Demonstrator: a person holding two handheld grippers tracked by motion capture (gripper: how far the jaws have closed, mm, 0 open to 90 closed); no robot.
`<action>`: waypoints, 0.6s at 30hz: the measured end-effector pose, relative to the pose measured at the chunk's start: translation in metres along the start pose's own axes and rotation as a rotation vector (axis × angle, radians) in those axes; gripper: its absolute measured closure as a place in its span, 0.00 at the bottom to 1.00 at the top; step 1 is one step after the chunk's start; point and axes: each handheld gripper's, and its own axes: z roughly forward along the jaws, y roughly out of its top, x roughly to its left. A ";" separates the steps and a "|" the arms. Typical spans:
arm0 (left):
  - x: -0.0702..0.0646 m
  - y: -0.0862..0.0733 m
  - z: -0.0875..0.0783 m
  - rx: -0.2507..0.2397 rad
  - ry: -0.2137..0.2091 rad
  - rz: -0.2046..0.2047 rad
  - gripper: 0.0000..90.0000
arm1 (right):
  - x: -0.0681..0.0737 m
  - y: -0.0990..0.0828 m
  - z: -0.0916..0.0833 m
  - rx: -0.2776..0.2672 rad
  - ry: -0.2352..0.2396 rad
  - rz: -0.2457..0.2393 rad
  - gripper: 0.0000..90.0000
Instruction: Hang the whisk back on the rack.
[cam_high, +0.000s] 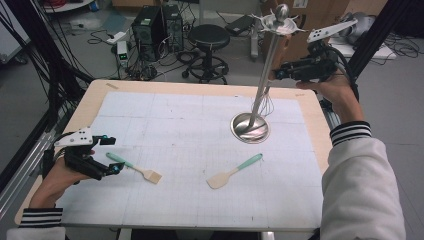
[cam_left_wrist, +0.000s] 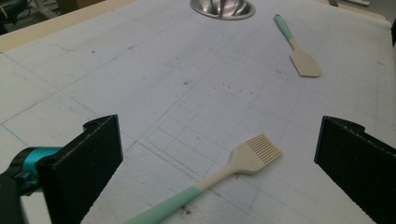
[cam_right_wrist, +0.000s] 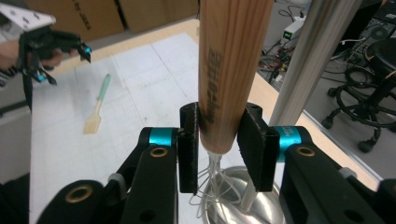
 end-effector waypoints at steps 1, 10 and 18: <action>0.000 0.000 0.000 0.001 -0.001 0.002 0.02 | 0.001 0.000 0.000 -0.015 0.006 -0.003 0.64; 0.003 -0.001 -0.002 -0.007 0.000 -0.008 0.02 | 0.007 -0.005 -0.010 -0.047 0.045 0.004 0.07; 0.002 -0.001 -0.002 -0.004 0.002 -0.002 0.02 | 0.013 -0.015 -0.025 -0.070 0.024 -0.022 0.00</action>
